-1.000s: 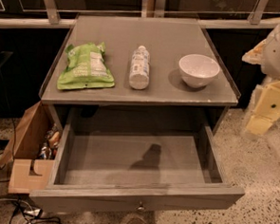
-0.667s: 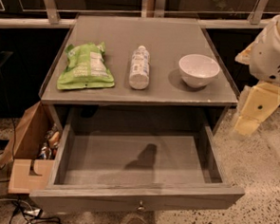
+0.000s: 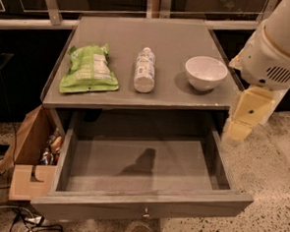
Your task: Place blue plastic bottle into top drawer
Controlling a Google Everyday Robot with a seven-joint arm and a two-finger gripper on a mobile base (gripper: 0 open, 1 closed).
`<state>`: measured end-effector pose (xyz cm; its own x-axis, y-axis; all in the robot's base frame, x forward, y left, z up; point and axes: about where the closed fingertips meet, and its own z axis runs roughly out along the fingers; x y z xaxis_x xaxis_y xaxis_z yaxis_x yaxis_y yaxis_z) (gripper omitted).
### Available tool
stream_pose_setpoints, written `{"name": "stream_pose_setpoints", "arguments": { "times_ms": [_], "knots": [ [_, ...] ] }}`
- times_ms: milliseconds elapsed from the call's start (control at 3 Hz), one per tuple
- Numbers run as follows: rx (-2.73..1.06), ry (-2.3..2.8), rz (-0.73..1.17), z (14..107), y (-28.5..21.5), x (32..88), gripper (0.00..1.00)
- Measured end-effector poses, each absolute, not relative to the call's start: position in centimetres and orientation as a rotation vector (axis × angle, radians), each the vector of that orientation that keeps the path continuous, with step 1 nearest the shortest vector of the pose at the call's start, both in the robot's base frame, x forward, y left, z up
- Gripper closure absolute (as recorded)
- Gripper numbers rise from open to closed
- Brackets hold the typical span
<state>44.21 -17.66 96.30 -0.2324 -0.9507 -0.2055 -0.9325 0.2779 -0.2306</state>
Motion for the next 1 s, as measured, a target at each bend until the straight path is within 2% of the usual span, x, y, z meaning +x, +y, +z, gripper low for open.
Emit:
{"name": "stream_pose_setpoints", "arguments": {
  "times_ms": [333, 1000],
  "knots": [
    [-1.64, 2.255, -0.026, 95.2, -16.2, 45.2, 0.0],
    [-1.317, 2.482, 0.038, 91.3, -15.4, 51.3, 0.0]
  ]
}}
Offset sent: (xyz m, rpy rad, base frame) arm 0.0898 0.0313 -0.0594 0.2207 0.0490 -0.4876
